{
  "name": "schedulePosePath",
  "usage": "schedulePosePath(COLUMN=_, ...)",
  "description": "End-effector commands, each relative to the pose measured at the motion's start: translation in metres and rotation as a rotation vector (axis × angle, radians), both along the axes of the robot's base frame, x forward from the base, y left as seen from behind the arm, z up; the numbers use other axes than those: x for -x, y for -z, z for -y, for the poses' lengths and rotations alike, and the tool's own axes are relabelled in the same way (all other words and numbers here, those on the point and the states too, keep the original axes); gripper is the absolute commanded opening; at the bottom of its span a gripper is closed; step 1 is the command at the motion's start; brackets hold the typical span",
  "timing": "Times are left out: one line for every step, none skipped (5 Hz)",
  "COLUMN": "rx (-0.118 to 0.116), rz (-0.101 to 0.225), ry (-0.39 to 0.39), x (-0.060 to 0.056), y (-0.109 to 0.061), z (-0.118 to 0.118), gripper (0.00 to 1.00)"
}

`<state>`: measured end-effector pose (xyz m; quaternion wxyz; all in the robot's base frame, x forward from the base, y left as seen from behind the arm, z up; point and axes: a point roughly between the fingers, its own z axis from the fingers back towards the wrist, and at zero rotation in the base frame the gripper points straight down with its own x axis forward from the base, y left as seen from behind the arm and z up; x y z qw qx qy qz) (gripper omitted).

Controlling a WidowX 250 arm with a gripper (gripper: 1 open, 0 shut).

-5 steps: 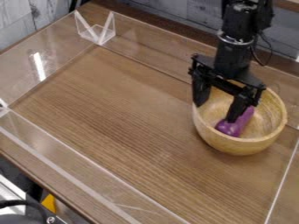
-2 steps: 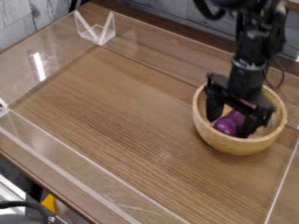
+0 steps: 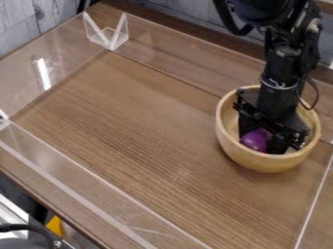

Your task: Remove the purple eggplant from inside the brown bowl and put it on the table

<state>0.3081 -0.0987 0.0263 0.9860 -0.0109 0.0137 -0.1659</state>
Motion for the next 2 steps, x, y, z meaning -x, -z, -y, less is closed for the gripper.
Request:
schedulePosePath(rx=0.023, rz=0.060, ry=0.040, x=-0.0071, y=-0.0168, z=0.0038, gripper=0.00)
schedulePosePath(rx=0.033, rz=0.072, ry=0.064, x=-0.0099, y=-0.0186, z=0.0059, gripper=0.00)
